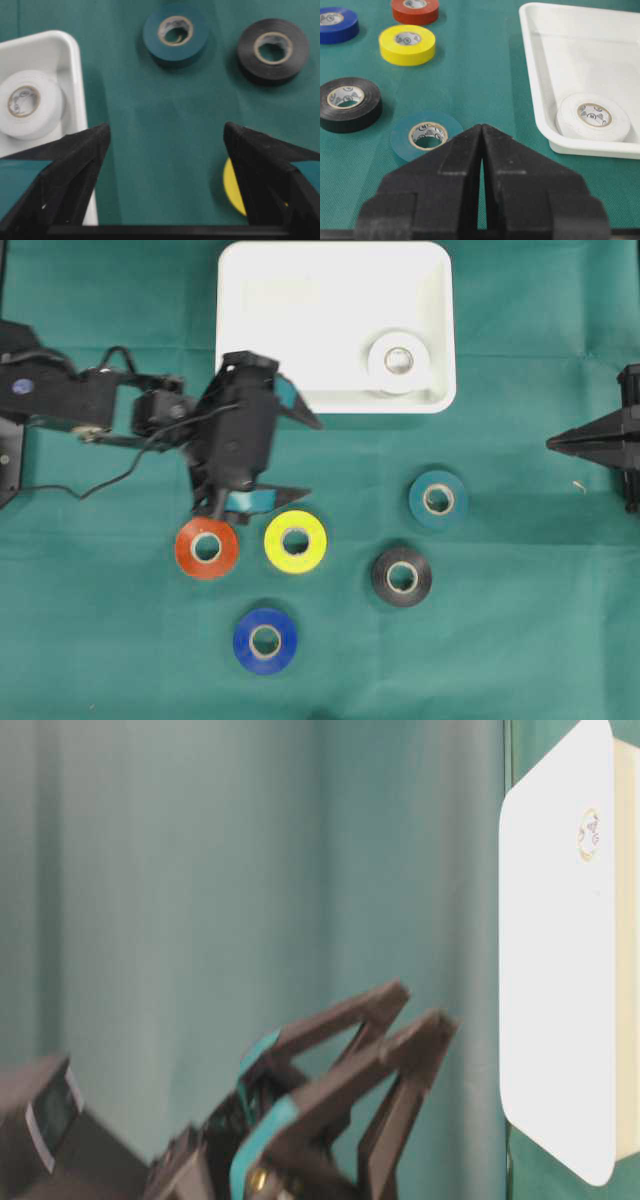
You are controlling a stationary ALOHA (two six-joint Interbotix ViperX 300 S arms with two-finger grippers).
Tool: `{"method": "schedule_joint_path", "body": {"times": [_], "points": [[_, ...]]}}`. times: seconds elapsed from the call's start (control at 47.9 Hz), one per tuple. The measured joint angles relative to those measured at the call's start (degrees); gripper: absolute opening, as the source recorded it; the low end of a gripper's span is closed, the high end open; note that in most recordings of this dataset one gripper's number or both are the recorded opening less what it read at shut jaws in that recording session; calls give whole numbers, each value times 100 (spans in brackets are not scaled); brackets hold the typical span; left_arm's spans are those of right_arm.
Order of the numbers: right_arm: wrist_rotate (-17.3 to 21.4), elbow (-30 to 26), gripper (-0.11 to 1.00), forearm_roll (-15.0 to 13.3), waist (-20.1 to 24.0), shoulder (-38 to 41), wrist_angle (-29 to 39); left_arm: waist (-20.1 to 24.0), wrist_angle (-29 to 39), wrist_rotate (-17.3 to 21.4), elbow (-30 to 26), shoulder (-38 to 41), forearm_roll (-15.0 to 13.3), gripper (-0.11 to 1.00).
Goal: Put the tape into the white case with the left arm.
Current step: 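Withdraw the left gripper back to the left edge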
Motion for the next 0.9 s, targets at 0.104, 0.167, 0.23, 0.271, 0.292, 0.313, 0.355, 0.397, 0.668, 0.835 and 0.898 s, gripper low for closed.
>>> {"method": "schedule_joint_path", "body": {"times": [0.104, 0.167, 0.23, 0.271, 0.292, 0.313, 0.355, 0.397, 0.668, 0.835, 0.898], "points": [[0, 0, -9, 0, -9, 0, 9, -9, -334, 0, 378, -316, 0, 95], [0, 0, -9, 0, -9, 0, 0, -9, -562, 0, 615, -519, 9, 95], [0, 0, -9, 0, -9, 0, 0, -9, -782, 35, 861, -694, 0, 95], [0, 0, -9, 0, -9, 0, 9, -9, -949, 35, 1055, -826, 0, 95], [0, 0, -9, 0, -9, 0, 9, -9, -1020, 44, 1125, -879, 0, 95], [0, 0, -9, 0, -9, 0, 9, -9, -1072, 35, 1204, -932, 0, 95], [0, 0, -9, 0, -9, 0, 53, -9, -1204, 26, 1371, -1063, 0, 95], [0, 0, -9, 0, -9, 0, 88, -18, -1266, 18, 1521, -1178, 0, 95], [0, 0, -9, 0, -9, 0, 176, -18, -1345, -9, 1881, -1626, 0, 95], [0, 0, -9, 0, -9, 0, 176, -35, -1345, -9, 1907, -1626, -9, 95], [0, 0, -9, 0, -9, 0, 176, -53, -1345, -9, 1907, -1617, -9, 95]]}}
